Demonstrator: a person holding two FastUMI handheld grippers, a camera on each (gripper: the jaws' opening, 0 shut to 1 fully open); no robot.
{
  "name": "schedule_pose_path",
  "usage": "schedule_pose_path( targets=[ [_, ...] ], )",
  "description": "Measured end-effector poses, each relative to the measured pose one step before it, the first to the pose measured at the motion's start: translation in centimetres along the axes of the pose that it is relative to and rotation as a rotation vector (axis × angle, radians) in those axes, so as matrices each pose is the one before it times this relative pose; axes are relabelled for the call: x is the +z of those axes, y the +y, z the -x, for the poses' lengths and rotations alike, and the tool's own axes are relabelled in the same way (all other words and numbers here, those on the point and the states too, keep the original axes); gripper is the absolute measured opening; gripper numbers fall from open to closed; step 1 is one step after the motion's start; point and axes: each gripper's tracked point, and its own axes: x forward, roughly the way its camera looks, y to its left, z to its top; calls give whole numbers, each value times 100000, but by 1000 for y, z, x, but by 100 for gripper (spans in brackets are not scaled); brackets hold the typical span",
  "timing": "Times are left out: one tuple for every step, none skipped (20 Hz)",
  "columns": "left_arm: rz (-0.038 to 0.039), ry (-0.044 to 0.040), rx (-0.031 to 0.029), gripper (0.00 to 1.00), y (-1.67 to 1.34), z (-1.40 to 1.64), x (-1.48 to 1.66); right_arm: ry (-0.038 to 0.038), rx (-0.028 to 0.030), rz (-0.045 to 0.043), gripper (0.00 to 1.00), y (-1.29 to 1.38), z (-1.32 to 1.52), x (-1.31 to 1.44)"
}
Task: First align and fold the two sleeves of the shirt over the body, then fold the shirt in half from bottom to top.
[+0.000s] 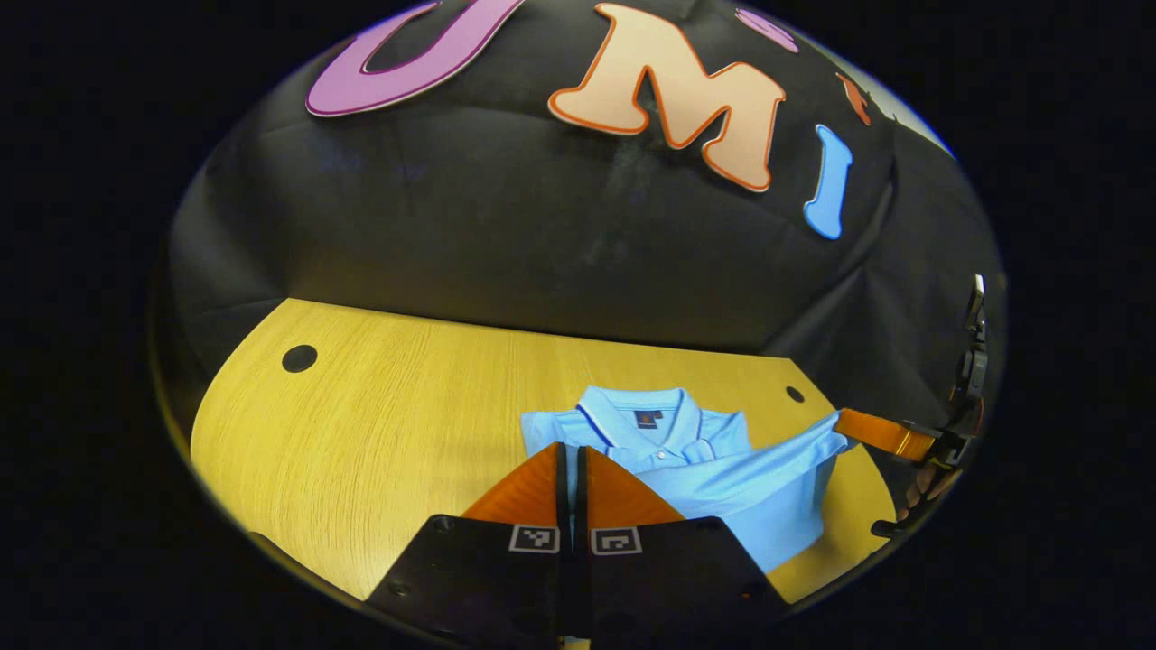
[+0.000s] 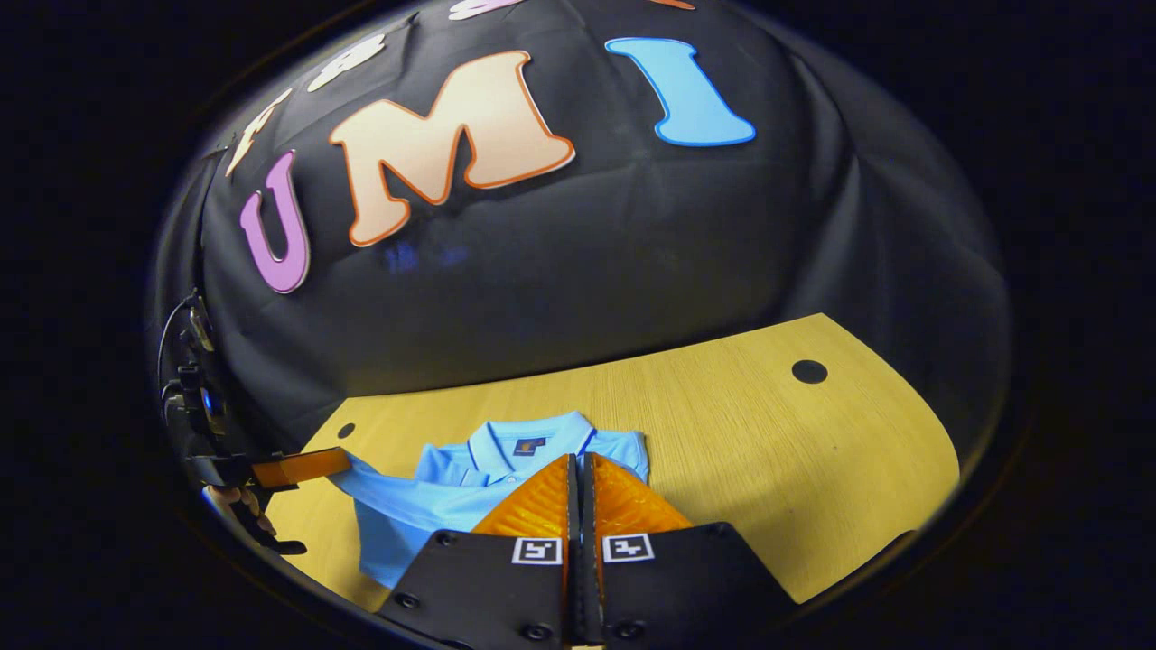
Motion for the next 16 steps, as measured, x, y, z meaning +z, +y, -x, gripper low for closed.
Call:
schedule_pose_path(
  targets=[
    [-222,-51,643,0,403,-1068,-139,480,-1517,539,2,-317,-1183,-457],
    [-323,305,655,0,366,-872,-242,803,-1187,767,2,-316,-959,-654],
    [-735,21,720,0,273,-832,-167,458,-1662,1130,2,-254,-796,-542],
    [-502,421,881,1,131,-910,-422,966,-1945,1129,2,-316,-808,-718],
    [-924,1190,-298,0,-75,-469,-386,756,-1072,893,2,-173,-397,-464],
    [-879,204,439,0,13,-579,-245,594,-492,924,3,5,-172,-342],
    [-1029,-90,905,1,171,-688,-143,-199,-1354,1441,0,-205,-336,-275],
    [-662,-578,696,34,-73,235,420,-879,76,1187,13,39,-206,107],
    [-311,-1597,1859,67,296,432,430,-1275,574,500,22,356,150,242],
    [-611,-1968,1185,100,193,-82,298,-2449,664,1074,43,382,354,611],
    [-579,-2111,371,95,-128,543,676,-2429,-538,1547,65,28,304,615],
    [-792,-2449,1239,96,114,687,824,-2842,345,1613,87,157,734,884],
    [-585,-1769,168,96,-207,789,636,-2288,138,1538,100,253,851,808],
    [-750,-2051,395,96,-366,1133,693,-2379,-223,1370,100,159,1028,783],
    [-684,-2341,-307,97,-418,1149,777,-2660,267,844,100,196,1193,963],
    [-786,-2412,260,96,-324,1536,710,-2725,25,683,97,179,1335,982]
  ],
)
